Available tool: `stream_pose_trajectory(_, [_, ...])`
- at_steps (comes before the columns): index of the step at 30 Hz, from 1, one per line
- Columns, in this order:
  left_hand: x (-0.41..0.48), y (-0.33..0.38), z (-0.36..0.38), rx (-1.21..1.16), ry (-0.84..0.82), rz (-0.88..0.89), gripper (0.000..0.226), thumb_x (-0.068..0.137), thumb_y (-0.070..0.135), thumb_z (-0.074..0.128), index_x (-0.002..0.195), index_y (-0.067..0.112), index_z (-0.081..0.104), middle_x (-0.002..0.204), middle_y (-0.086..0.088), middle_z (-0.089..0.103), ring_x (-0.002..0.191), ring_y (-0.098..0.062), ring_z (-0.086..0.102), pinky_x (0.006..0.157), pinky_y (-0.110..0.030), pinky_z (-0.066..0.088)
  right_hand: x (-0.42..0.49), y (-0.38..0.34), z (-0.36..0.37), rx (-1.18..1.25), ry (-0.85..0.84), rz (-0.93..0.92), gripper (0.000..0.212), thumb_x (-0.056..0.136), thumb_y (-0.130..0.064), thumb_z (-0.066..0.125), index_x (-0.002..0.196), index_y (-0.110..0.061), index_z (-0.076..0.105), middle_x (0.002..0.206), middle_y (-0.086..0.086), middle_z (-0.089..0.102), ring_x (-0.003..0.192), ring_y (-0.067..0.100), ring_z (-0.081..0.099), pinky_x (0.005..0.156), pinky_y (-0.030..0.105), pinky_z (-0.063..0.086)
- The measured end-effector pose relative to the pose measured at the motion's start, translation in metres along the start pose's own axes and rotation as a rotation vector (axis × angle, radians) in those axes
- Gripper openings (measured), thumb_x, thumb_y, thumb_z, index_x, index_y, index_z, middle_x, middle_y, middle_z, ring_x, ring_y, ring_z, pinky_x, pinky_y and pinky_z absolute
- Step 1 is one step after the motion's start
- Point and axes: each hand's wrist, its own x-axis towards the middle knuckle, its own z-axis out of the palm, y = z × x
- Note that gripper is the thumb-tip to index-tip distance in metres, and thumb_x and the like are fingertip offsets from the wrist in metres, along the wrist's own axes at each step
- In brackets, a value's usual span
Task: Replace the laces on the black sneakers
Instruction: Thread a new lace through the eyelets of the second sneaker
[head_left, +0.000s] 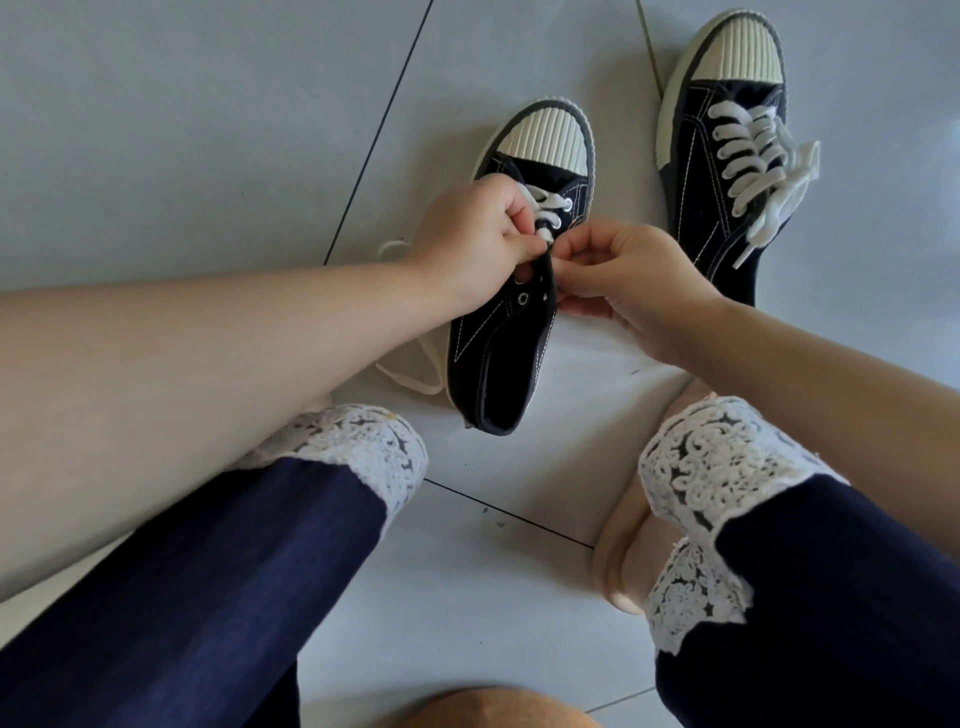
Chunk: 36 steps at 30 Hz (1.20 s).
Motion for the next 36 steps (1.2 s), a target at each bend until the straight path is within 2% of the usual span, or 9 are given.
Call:
stream_pose_trajectory(3, [0.003,0.003,-0.003,-0.026,-0.059,-0.02,0.03,0.081,0.019,0.067,0.066,0.026,0.043,0.06,0.012,0.053,0.039,0.012,0.044,0.045,-0.007,0.03,0.001,0.0,-0.001,0.055,-0.004,0.03,0.015,0.082,0.001,0.065,0.075,-0.012,0.061,0.102,0.027,0.066,0.082,0.025,0.064,0.08,0.035,0.055])
stream_pose_trajectory(5, [0.0,0.003,-0.006,-0.035,-0.083,0.002,0.026,0.081,0.017,0.067,0.069,0.025,0.045,0.061,0.009,0.057,0.043,0.01,0.048,0.047,-0.007,0.032,0.001,0.001,0.001,0.062,-0.001,0.032,0.016,0.082,0.001,0.063,0.073,-0.012,0.061,0.092,0.021,0.069,0.077,0.022,0.065,0.076,0.032,0.056])
stream_pose_trajectory(8, [-0.007,0.003,-0.012,0.057,0.047,0.118,0.013,0.079,0.023,0.068,0.089,0.017,0.062,0.082,0.002,0.062,0.061,0.001,0.047,0.064,-0.007,0.034,0.002,0.003,0.003,0.082,0.041,0.015,0.02,0.084,0.003,0.06,0.071,-0.012,0.059,0.064,0.003,0.065,0.061,0.013,0.063,0.065,0.028,0.056])
stream_pose_trajectory(13, [-0.016,0.011,-0.003,0.295,-0.005,0.259,0.045,0.064,0.054,0.071,0.1,0.027,0.068,0.115,-0.001,0.05,0.11,-0.02,0.043,0.095,-0.028,0.032,0.0,0.005,0.007,-0.041,0.137,-0.021,0.024,0.084,0.0,0.059,0.073,-0.021,0.06,0.064,-0.005,0.059,0.059,0.007,0.058,0.059,0.023,0.052])
stream_pose_trajectory(21, [-0.02,0.006,0.0,0.464,0.062,0.302,0.042,0.066,0.052,0.066,0.105,0.037,0.063,0.119,0.009,0.049,0.115,-0.022,0.037,0.087,-0.03,0.019,-0.007,-0.001,0.003,-0.503,0.262,-0.182,0.027,0.082,0.0,0.051,0.07,-0.024,0.054,0.065,0.001,0.064,0.057,0.015,0.066,0.064,0.038,0.058])
stream_pose_trajectory(24, [-0.02,0.001,-0.005,0.459,0.068,0.298,0.039,0.067,0.049,0.066,0.105,0.039,0.064,0.119,0.011,0.05,0.115,-0.021,0.037,0.088,-0.029,0.018,-0.008,-0.003,-0.001,-0.466,0.231,-0.105,0.024,0.084,0.001,0.047,0.069,-0.017,0.053,0.06,0.004,0.065,0.06,0.022,0.069,0.069,0.045,0.057])
stream_pose_trajectory(30, [-0.016,-0.003,-0.011,0.496,0.066,0.313,0.035,0.067,0.051,0.066,0.101,0.04,0.065,0.115,0.008,0.051,0.115,-0.02,0.039,0.09,-0.033,0.02,-0.02,-0.02,-0.037,-0.793,0.395,-0.266,0.024,0.082,0.0,0.048,0.07,-0.021,0.05,0.064,-0.002,0.062,0.064,0.015,0.067,0.064,0.027,0.053])
stream_pose_trajectory(33, [-0.014,-0.004,-0.011,0.48,0.069,0.309,0.034,0.068,0.052,0.065,0.1,0.039,0.065,0.112,0.007,0.051,0.113,-0.02,0.039,0.091,-0.033,0.02,-0.033,-0.032,-0.066,-0.57,0.527,-0.317,0.022,0.083,0.0,0.049,0.075,-0.02,0.053,0.068,0.0,0.059,0.064,0.018,0.068,0.071,0.045,0.056])
stream_pose_trajectory(36, [-0.012,-0.003,-0.009,0.435,0.051,0.288,0.033,0.067,0.051,0.067,0.096,0.037,0.065,0.111,0.006,0.049,0.113,-0.02,0.039,0.09,-0.032,0.019,-0.038,-0.035,-0.054,-0.174,0.4,-0.341,0.022,0.085,-0.002,0.048,0.077,-0.023,0.048,0.083,0.002,0.063,0.077,0.011,0.069,0.074,0.031,0.056])
